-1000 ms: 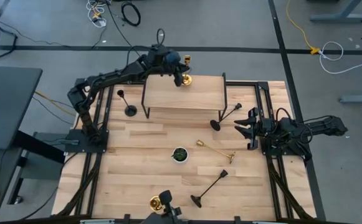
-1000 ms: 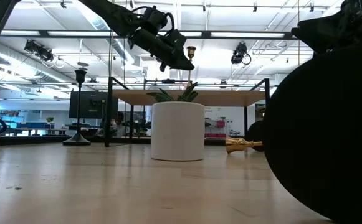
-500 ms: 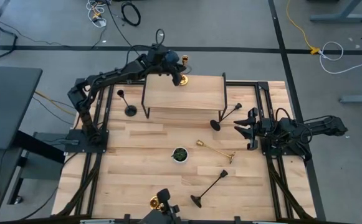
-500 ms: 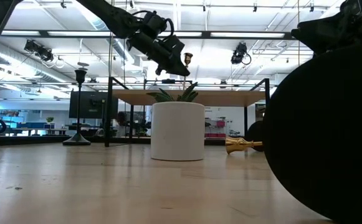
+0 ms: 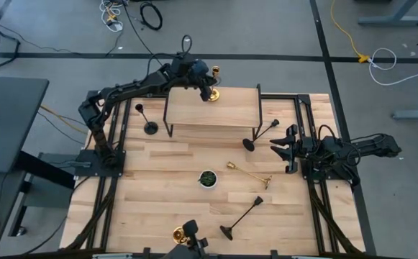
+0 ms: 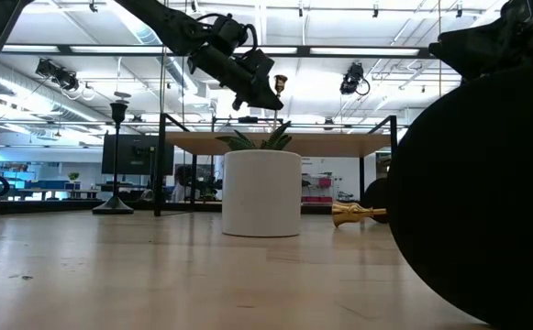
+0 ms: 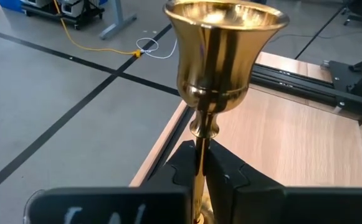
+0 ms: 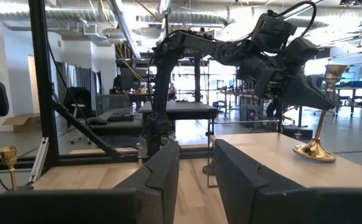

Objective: Pick & Place candle stick holders
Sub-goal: Put the top left gold candle holder on the shelf, then put the top left black candle holder on the shelf

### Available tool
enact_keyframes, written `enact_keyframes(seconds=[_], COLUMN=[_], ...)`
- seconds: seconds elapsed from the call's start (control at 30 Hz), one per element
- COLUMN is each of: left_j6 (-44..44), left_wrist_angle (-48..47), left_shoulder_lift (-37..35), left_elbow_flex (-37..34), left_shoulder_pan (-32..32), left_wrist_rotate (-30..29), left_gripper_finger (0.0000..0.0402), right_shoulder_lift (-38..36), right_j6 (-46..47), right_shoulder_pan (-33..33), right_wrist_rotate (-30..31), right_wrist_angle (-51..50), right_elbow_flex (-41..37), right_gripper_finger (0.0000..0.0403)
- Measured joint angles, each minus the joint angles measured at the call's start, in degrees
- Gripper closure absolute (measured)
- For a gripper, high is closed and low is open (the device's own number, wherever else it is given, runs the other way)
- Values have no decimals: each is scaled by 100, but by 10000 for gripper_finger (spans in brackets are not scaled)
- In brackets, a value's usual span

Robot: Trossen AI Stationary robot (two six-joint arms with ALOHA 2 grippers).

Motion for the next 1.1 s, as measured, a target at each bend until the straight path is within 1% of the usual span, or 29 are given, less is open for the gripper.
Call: enact_keyframes(seconds=[0.2, 0.5, 0.7, 0.87, 1.0, 1.1], left_j6=[0, 1, 42, 73, 312, 349], left_wrist_angle=[-59, -220, -484, -501, -1036, -1690], left_shoulder_lift=[-2, -20, -122, -297, -550, -756], left_elbow_flex=[0, 0, 0, 0, 2, 4], left_shoulder_pan=[11, 11, 24, 92, 137, 214], left_wrist_rotate=[-16, -12, -15, -70, -153, -220], left_gripper_finger=[342, 305, 256, 219, 205, 203], right_shoulder_lift=[0, 0, 0, 0, 0, 0], right_j6=[0, 0, 0, 0, 0, -1], right_shoulder_pan=[0, 0, 0, 0, 0, 0], right_wrist_rotate=[0, 0, 0, 0, 0, -1], right_wrist_angle=[0, 0, 0, 0, 0, 0], right_elbow_flex=[0, 0, 0, 0, 0, 0], right_gripper_finger=[300, 300, 300, 300, 300, 300])
